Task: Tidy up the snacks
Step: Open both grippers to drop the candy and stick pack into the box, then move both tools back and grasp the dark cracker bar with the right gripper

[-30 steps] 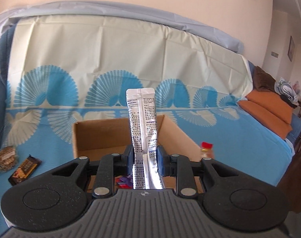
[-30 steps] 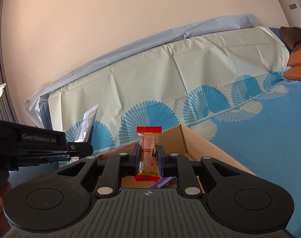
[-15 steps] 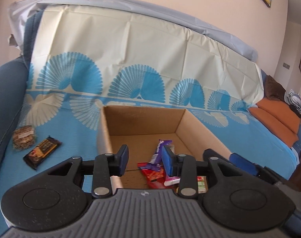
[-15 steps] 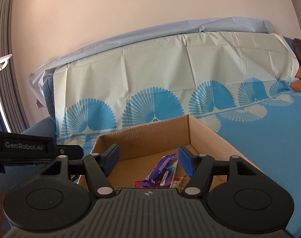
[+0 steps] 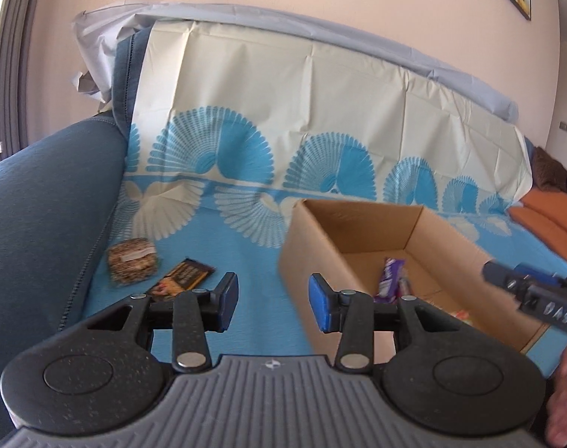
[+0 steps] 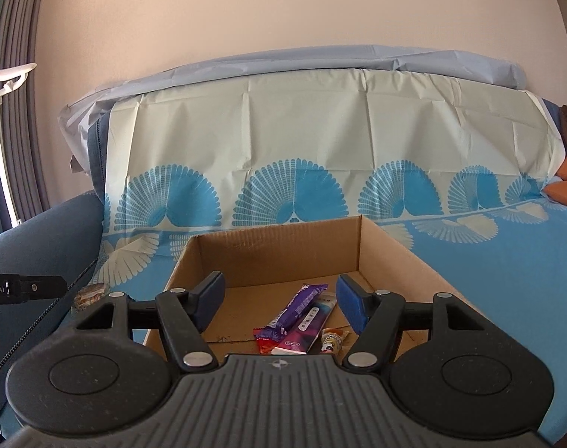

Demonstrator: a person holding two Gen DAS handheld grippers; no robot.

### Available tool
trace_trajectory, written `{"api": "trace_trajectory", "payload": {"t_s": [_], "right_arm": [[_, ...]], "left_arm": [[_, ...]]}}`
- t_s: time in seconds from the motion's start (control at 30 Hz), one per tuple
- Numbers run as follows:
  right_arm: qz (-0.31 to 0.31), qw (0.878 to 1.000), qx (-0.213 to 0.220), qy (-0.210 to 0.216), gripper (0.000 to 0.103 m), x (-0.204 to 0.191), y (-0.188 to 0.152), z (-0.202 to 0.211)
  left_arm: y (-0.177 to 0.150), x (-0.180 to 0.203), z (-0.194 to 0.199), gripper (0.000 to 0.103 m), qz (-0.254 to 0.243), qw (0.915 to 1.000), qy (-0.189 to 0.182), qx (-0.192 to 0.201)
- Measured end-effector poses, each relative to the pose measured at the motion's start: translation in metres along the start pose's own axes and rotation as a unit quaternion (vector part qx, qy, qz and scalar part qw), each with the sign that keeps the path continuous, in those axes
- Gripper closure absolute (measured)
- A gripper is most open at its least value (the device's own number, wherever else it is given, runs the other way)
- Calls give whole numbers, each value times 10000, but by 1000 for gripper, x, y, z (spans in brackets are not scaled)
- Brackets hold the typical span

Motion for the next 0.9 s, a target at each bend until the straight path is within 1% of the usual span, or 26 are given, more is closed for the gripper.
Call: {"api": "trace_trajectory", "payload": {"t_s": [0.07,0.17,0.2,0.23,0.27,0.3,0.37,0.53,0.6,0.67,0.73,0.83,0.87,0.9], "right_arm": [[127,9999,-28,-15,33,-7,-2,-1],[280,9996,-66,18,33,-17,-4,-2],[330,9994,-69,28,33,-19,-4,-2],[379,9993,-66,33,33,-22,-4,-2],[426,9991,-61,35,33,-24,-4,-2],[474,9988,-62,42,33,-26,-4,-2],[558,9984,-75,47,33,-29,-5,-2],[586,9981,-145,83,34,-33,-4,-6],[533,9983,-188,131,34,-35,0,-7],[454,9982,-292,265,34,-42,3,-10],[409,9975,-388,425,39,-54,8,-16],[361,9950,-537,762,50,-81,21,-27],[376,9938,-583,871,58,-92,27,-32],[363,9924,-648,985,62,-103,32,-38]], "left_arm": [[-7,-17,-8,57,-150,9997,158,-102],[-21,-49,-23,57,-14,9988,451,-214],[-29,-62,-29,57,108,9978,595,-254],[-34,-74,-36,61,387,9961,656,-440],[-34,-82,-38,63,568,9951,677,-440],[-31,-88,-37,63,677,9946,719,-329],[-28,-89,-38,63,729,9948,683,-212],[-20,-82,-47,63,630,9959,648,-16],[-19,-86,-50,63,769,9949,644,55],[-19,-93,-56,63,985,9929,669,47],[-19,-101,-61,63,1219,9903,672,28],[-21,-115,-69,63,1521,9857,728,-53],[-21,-119,-72,63,1600,9842,749,-83],[-22,-124,-74,63,1683,9827,769,-105]]}}
Point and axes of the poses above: each gripper's, at about its wrist camera, not at the fingertips, and z roughly against the way its jaws point, x to its right, y to its top, the point moved 9 cm from there along -z, roughly the way its jaws point, and after that the axes turned 9 degrees about -x, right-handed, at the moved point
